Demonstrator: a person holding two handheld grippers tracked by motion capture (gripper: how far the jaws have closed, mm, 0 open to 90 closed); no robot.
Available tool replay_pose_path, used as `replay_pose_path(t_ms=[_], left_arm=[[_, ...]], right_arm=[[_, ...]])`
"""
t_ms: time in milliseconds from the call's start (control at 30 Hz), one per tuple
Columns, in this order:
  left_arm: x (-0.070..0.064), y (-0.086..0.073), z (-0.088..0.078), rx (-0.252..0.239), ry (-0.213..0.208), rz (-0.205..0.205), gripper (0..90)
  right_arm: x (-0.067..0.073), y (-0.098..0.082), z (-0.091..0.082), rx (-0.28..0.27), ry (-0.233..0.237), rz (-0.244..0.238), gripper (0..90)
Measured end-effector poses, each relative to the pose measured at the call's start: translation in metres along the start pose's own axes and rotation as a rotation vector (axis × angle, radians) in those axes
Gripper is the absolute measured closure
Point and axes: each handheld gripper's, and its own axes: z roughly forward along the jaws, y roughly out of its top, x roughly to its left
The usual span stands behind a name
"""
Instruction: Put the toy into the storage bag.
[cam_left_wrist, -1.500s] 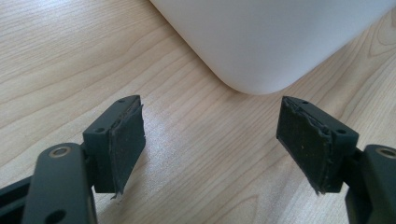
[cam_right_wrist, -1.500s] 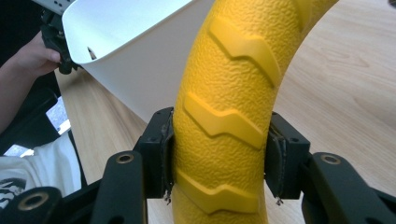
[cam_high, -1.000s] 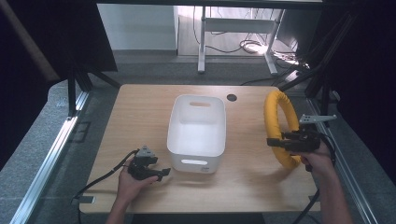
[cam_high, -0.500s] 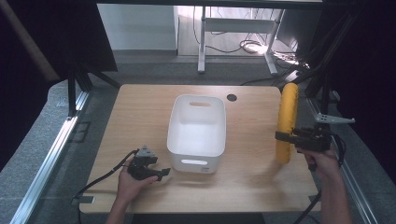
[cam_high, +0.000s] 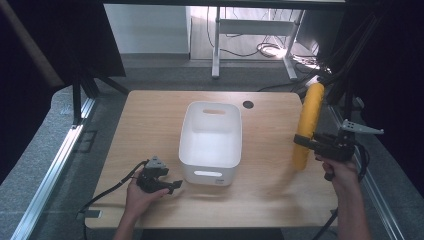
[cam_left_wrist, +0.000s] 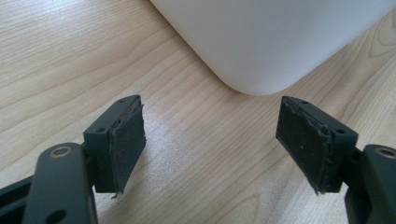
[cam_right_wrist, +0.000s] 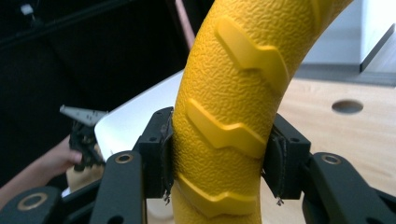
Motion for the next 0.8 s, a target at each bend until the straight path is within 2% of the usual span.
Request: replay_pose_path(t_ms=[67, 100, 167, 367, 600, 633, 800], left_arm=[[0.0, 0.0, 0.0, 0.001, -0.001, 0.0, 24.1], [0.0, 0.0, 0.0, 0.001, -0.002, 0.0, 24.1], [0.0, 0.0, 0.0, 0.0, -0.001, 0.0, 24.1], [0.0, 0.0, 0.0, 0.001, -0.002, 0.0, 24.1], [0.0, 0.0, 0.001, 0.001, -0.005, 0.0, 24.1], [0.0, 0.0, 0.001, 0.0, -0.005, -0.001, 24.1], [0.0, 0.0, 0.001, 0.002, -0.006, 0.0, 24.1]], right_arm=[[0.003, 0.001, 0.0, -0.037, -0.012, 0.006, 50.3], [0.005, 0.001, 0.0, -0.073, -0.019, 0.006, 50.2], [0.007, 0.002, 0.001, -0.087, -0.023, 0.014, 50.2], [0.015, -0.001, 0.012, -0.173, -0.074, 0.035, 50.1], [0.022, -0.004, 0.025, -0.219, -0.117, 0.042, 50.1], [0.027, -0.005, 0.031, -0.232, -0.141, 0.033, 50.1], [0.038, -0.006, 0.041, -0.263, -0.184, 0.008, 50.0]])
